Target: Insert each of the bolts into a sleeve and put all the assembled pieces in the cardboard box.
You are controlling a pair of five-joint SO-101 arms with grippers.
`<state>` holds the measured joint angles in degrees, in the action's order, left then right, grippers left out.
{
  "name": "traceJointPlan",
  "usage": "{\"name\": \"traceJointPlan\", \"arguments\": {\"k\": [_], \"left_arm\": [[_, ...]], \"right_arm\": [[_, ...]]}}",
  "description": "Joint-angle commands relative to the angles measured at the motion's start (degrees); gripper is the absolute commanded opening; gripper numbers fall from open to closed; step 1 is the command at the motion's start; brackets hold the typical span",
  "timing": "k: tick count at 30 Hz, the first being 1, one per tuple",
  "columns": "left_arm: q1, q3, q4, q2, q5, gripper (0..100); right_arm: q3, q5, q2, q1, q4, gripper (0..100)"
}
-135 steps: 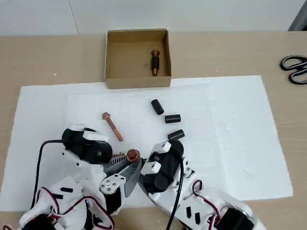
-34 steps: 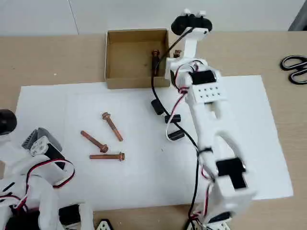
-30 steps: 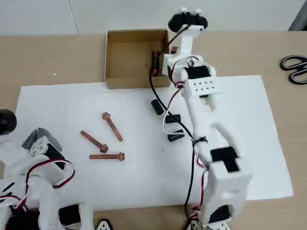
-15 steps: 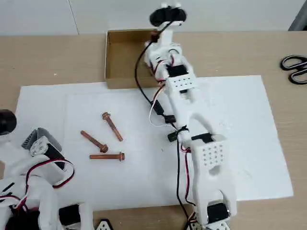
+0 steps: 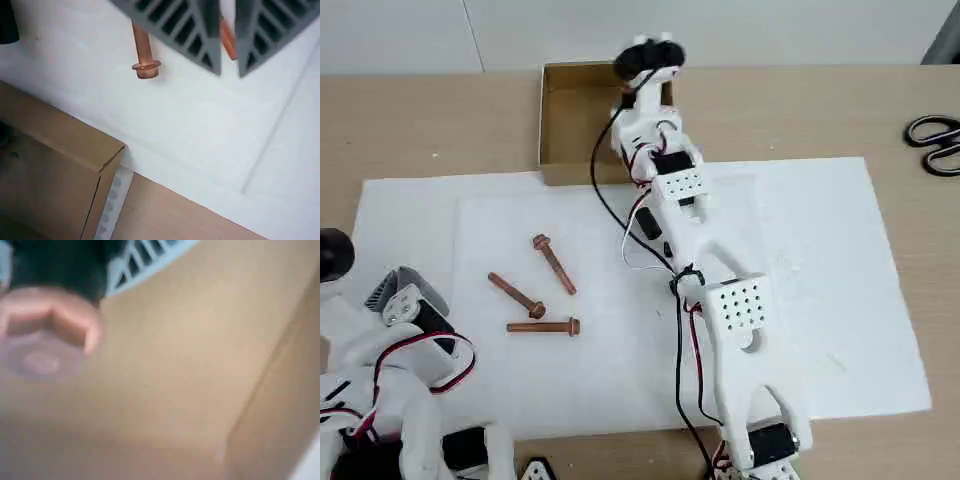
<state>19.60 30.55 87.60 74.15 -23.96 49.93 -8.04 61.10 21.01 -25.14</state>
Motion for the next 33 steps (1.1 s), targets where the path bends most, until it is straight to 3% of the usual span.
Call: {"name": "traceJointPlan", "arguments": {"k": [1,5,14,19,28,33], "left_arm": [[0.26,-0.92,0.26,-0.35,0.44,1],[0.26,-0.92,0.26,-0.35,0.44,1],[0.26,-0.92,0.26,-0.35,0.44,1],[0.26,-0.92,0.26,-0.35,0.44,1],[0.18,-2.07,0.26,-0.35,0.26,1],[-0.09,-2.07,0.26,-0.35,0.35,1]], "right_arm": [[4.31,2.02,-2.07,0.66,-3.12,10.5],[7.91,1.85,-5.05,0.40,-9.54,21.4],[16.53,1.85,-10.33,0.57,-21.14,18.8],[23.12,0.88,-14.20,1.80,-36.09,18.8],[30.33,-9.85,-16.40,3.03,-69.23,18.7],[29.19,-11.08,-16.48,2.24,-73.19,18.7]]}}
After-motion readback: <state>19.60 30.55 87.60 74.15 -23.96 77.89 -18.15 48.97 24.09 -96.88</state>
